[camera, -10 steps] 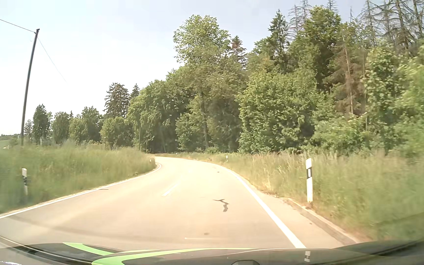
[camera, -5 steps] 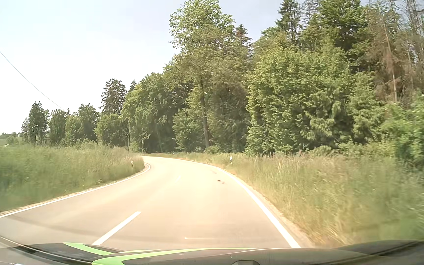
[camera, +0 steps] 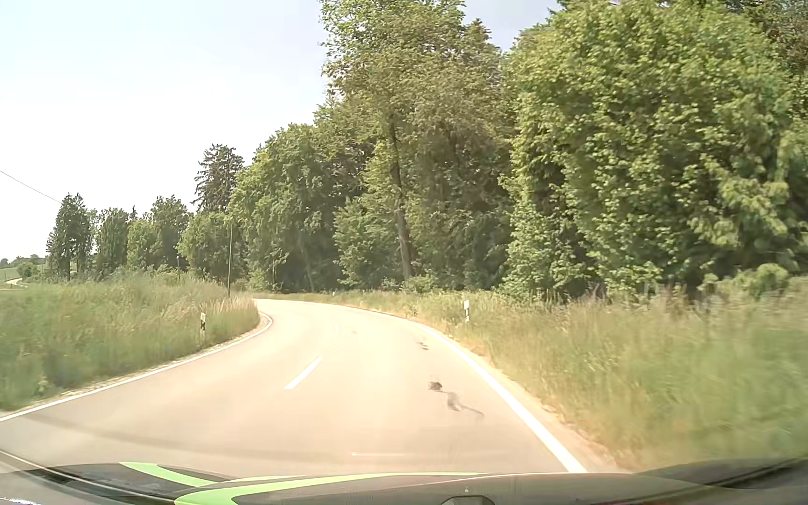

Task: Follow the waypoints while adhering to traffic rules and regulations

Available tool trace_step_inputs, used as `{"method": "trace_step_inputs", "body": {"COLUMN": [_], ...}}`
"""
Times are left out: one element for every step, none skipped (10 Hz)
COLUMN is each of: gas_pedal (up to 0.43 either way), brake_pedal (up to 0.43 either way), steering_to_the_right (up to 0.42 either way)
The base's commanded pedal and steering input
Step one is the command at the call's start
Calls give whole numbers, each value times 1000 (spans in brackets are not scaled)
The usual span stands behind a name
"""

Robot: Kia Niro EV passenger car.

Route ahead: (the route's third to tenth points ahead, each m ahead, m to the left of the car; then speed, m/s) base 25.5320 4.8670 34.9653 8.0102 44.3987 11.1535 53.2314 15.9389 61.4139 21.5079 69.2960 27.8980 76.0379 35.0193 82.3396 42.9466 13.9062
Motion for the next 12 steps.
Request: {"method": "trace_step_inputs", "body": {"gas_pedal": [59,59,59,59,59,59,59,59,59,59,59,59], "brake_pedal": [0,0,0,0,0,0,0,0,0,0,0,0], "steering_to_the_right": [-36,-37,-38,-40,-42,-42,-42,-42,-42,-42,-42,-43]}}
